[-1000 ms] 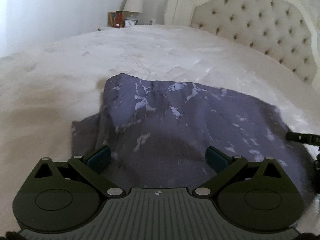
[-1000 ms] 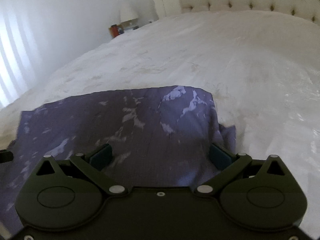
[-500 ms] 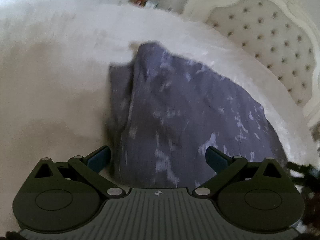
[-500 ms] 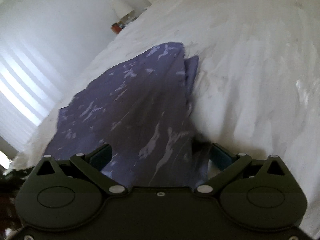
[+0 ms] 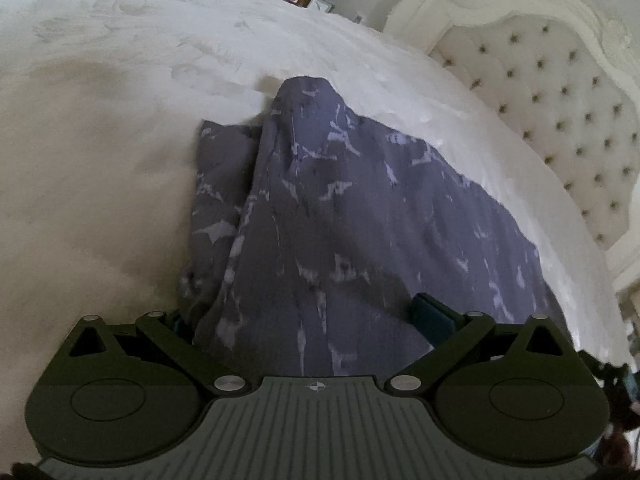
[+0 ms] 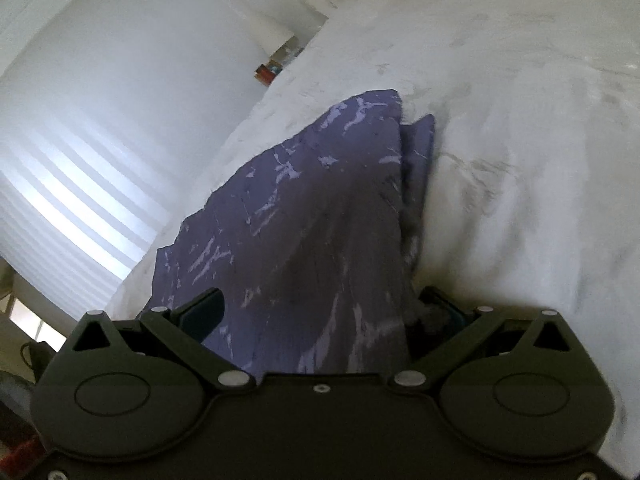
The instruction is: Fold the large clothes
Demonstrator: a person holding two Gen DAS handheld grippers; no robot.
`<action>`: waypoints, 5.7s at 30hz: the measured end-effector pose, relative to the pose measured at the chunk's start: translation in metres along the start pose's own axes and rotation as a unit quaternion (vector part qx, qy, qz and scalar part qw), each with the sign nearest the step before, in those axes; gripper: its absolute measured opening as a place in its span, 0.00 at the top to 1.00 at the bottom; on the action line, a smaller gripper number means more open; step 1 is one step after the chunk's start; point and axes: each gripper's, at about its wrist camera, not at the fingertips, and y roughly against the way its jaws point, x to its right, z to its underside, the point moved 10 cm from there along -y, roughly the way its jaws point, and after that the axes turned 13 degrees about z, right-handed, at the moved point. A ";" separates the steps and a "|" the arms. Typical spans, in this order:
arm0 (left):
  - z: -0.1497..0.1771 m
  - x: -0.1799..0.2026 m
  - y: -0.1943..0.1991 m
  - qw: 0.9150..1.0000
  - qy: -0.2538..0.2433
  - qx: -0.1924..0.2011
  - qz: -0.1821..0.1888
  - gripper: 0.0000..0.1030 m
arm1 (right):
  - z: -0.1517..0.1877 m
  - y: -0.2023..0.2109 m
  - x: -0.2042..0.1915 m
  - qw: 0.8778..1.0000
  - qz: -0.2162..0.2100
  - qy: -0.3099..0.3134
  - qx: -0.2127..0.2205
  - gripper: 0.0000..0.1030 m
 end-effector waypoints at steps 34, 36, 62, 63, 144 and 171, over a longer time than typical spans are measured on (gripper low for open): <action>0.102 0.045 0.142 0.993 0.056 -0.073 0.069 0.71 | 0.103 0.111 -0.031 0.985 0.044 0.033 -0.163 0.45; 0.117 0.043 0.157 0.992 0.063 -0.082 0.071 0.71 | 0.121 0.128 -0.030 0.983 0.046 0.036 -0.175 0.45; 0.152 -0.010 0.151 0.996 -0.050 -0.038 -0.068 0.00 | 0.143 0.138 -0.002 0.992 -0.010 -0.058 -0.107 0.00; 0.150 -0.009 0.149 0.996 -0.049 -0.031 -0.065 0.00 | 0.146 0.139 -0.005 0.993 -0.013 -0.058 -0.101 0.00; 0.229 0.154 0.097 0.962 -0.236 -0.064 -0.121 0.49 | 0.146 0.139 -0.007 0.994 -0.004 -0.036 -0.100 0.00; 0.245 0.145 0.118 0.972 -0.214 -0.073 -0.058 0.50 | 0.132 0.193 -0.046 0.993 0.001 -0.019 -0.118 0.58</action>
